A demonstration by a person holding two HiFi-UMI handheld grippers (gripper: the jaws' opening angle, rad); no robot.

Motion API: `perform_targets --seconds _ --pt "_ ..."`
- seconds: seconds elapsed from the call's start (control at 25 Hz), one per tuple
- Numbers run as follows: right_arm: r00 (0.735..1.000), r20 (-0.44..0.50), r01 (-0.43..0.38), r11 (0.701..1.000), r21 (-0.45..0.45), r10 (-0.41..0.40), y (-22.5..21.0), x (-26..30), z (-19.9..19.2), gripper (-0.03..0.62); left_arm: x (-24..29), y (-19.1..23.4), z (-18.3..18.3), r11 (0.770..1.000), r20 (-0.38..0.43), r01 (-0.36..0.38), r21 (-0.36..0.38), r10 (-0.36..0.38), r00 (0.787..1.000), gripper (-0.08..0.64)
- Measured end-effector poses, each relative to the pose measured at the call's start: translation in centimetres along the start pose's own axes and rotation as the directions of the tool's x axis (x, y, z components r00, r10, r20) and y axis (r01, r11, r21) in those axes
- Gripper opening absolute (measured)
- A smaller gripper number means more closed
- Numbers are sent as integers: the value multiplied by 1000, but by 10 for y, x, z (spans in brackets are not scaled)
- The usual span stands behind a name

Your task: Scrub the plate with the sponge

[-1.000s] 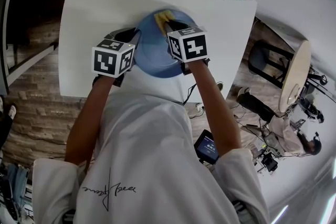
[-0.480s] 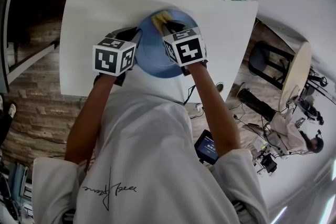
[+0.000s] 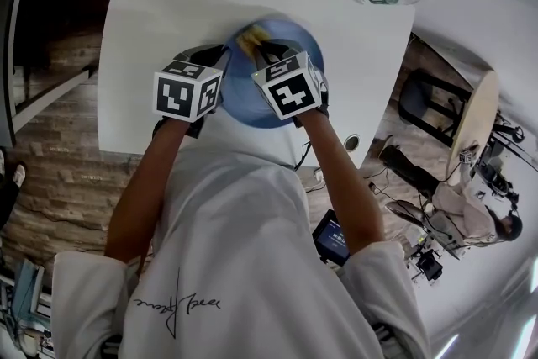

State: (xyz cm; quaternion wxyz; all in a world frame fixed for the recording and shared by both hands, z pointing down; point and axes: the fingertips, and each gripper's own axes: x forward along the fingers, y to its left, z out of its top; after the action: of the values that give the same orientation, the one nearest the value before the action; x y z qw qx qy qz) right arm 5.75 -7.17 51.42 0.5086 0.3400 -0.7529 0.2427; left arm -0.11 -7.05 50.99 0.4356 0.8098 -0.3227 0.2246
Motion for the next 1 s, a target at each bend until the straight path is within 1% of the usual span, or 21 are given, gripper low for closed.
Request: perform_targets --seconds 0.32,0.64,1.0 --pt "1000 -23 8 997 -79 -9 9 0 -3 34 3 0 -1 1000 -6 -2 8 2 1000 32" --pt "999 -42 5 988 -155 -11 26 -8 -7 33 -5 -3 1 1000 1 -5 13 5 1000 32" --pt "999 -53 -11 985 -174 2 36 -9 -14 32 -4 -2 1 1000 2 -5 13 5 1000 32"
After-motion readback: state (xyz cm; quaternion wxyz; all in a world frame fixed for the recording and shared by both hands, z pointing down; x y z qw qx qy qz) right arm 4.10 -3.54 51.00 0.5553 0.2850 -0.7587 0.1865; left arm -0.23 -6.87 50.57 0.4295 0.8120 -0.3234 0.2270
